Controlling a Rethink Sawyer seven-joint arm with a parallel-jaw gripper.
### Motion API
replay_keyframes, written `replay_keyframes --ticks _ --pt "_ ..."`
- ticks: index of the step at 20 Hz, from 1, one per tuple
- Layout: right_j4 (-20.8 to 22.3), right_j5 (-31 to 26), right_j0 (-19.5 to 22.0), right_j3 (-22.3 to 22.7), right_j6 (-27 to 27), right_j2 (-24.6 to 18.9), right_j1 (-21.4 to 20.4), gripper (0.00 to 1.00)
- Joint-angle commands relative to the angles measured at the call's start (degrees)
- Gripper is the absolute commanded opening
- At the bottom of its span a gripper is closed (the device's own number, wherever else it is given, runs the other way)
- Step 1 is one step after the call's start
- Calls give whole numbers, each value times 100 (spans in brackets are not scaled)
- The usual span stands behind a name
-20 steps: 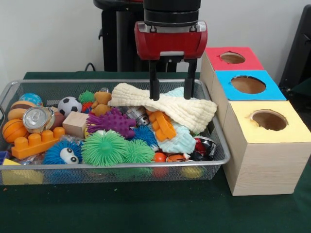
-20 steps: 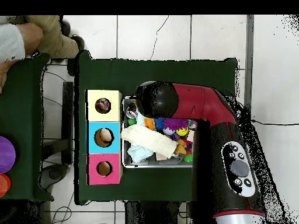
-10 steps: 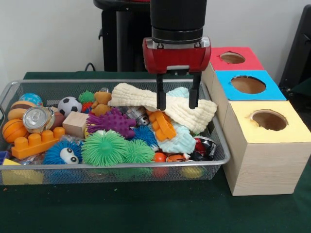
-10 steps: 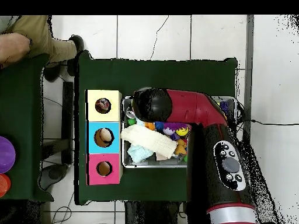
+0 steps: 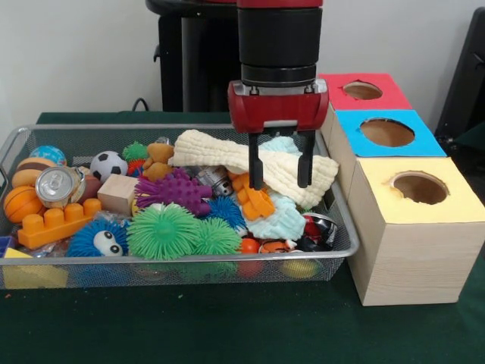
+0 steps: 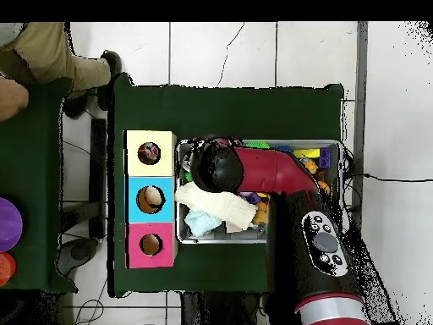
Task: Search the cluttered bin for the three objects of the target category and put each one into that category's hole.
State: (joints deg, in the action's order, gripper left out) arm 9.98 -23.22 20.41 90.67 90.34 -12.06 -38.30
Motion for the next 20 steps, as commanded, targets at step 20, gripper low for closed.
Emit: replay_keyframes --ticks 20 --pt "413 1408 362 2159 946 398 390 100"
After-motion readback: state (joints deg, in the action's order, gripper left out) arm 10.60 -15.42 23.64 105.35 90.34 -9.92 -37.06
